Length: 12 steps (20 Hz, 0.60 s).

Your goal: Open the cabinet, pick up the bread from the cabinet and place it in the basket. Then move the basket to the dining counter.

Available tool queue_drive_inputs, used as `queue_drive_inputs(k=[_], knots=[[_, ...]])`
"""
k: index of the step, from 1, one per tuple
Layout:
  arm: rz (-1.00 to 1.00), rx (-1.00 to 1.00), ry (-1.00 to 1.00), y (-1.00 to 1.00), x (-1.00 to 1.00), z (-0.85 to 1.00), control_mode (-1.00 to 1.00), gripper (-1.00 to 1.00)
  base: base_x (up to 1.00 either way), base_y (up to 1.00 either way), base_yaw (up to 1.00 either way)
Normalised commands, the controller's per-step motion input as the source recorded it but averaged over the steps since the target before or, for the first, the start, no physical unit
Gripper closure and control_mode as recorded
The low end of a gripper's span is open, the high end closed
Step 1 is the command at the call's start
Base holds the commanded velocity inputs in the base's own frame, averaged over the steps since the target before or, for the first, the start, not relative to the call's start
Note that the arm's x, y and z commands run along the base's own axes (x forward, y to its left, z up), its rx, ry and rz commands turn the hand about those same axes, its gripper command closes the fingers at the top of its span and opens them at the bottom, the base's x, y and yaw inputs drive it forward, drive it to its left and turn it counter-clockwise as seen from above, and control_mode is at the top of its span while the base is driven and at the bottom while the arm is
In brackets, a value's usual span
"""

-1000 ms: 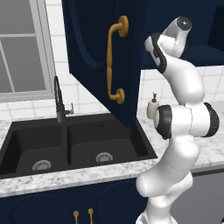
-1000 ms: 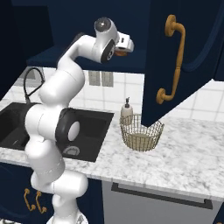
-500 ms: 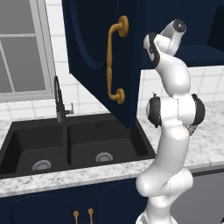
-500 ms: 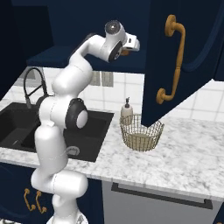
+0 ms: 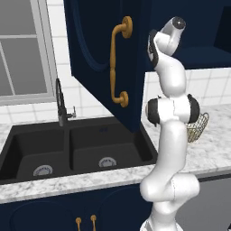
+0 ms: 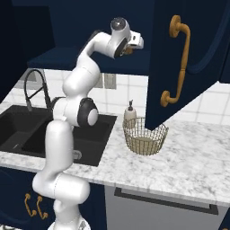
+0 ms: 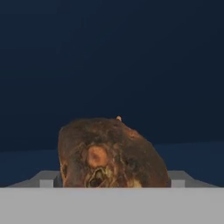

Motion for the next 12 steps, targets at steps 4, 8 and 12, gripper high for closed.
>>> queue_drive_inputs(k=[4,8,12], knots=[[0.04,0.0,-0.17,0.35,-0.57,-0.59,-1.0,1.0,0.0,0.0,0.0],[0.02,0.0,-0.4,0.63,-1.0,-0.94,-1.0,1.0,0.0,0.0,0.0],[0.04,0.0,-0.56,0.73,-1.0,-0.56,-1.0,1.0,0.0,0.0,0.0]])
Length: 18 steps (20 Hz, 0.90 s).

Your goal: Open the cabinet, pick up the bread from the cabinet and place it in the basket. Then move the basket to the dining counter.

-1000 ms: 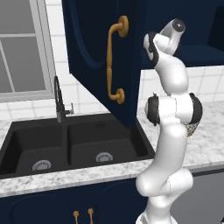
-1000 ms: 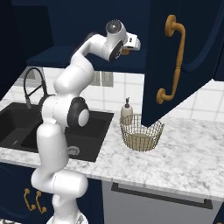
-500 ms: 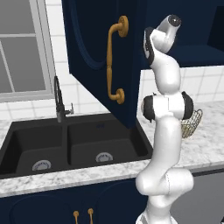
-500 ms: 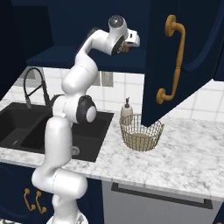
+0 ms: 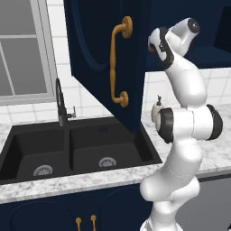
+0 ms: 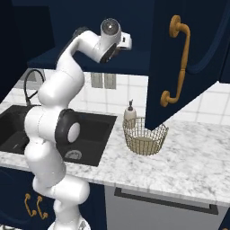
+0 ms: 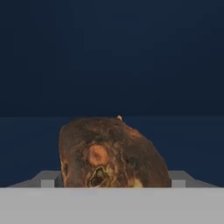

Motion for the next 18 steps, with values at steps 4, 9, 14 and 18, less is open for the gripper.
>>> queue_drive_inputs(k=[4,9,14,18], knots=[[0.0,0.0,-0.18,0.11,-1.0,0.23,-1.0,1.0,0.0,0.0,0.0],[-0.01,0.0,-0.01,0.0,-1.0,0.45,-1.0,1.0,0.0,0.0,0.0],[0.0,0.0,0.0,0.0,-1.0,0.47,-1.0,1.0,0.0,0.0,0.0],[-0.03,-0.07,0.13,-0.03,-1.0,0.08,-1.0,1.0,0.0,0.0,0.0]])
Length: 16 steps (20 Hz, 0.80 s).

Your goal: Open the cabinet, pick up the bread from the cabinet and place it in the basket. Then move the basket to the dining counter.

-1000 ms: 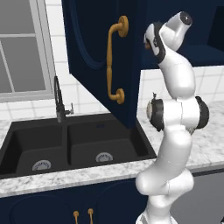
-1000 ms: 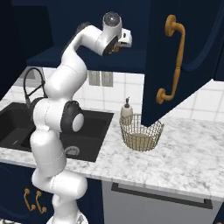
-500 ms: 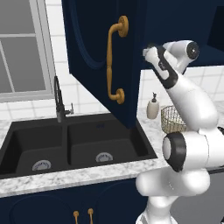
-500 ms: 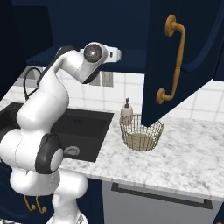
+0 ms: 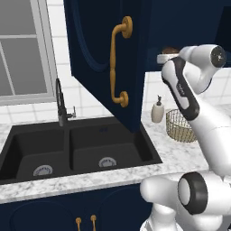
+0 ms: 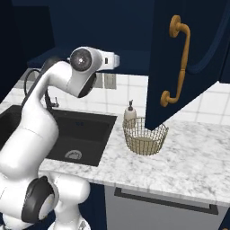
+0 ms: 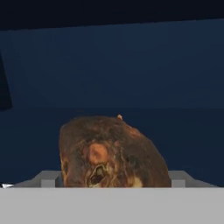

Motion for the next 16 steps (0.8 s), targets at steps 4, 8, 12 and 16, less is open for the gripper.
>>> queue_drive_inputs(k=[4,8,12,16], knots=[[-0.1,-0.2,0.26,-0.09,-0.94,-0.56,-1.0,1.0,0.0,0.0,0.0],[-0.1,-0.16,0.44,-0.44,-0.61,-0.75,-1.0,1.0,0.0,0.0,0.0],[-0.04,-0.1,0.33,-0.63,-0.02,-0.71,-1.0,1.0,0.0,0.0,0.0],[0.0,0.0,0.3,-0.56,0.43,-0.78,-1.0,1.0,0.0,0.0,0.0]])
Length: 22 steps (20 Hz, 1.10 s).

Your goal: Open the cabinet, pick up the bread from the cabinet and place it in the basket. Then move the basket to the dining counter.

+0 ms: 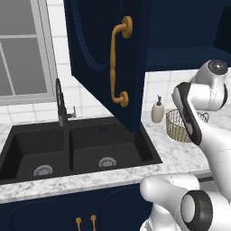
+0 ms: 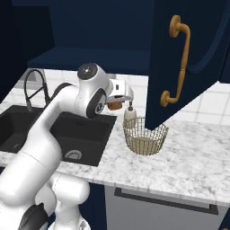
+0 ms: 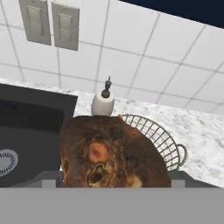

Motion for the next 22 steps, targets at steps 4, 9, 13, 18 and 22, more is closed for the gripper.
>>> queue_drive_inputs(k=[4,9,13,18,22], knots=[[0.0,0.0,0.26,-0.56,0.63,-0.76,-1.0,1.0,0.0,0.0,0.0],[0.0,0.0,0.13,-0.62,0.3,-0.7,-1.0,1.0,0.0,0.0,0.0],[0.0,0.02,0.1,-0.42,0.24,-0.72,-1.0,1.0,0.0,0.0,0.0],[0.0,0.1,0.14,-0.49,0.26,-0.57,-1.0,1.0,0.0,0.0,0.0],[0.0,0.09,0.14,-0.25,0.49,-0.57,-1.0,1.0,0.0,0.0,0.0]])
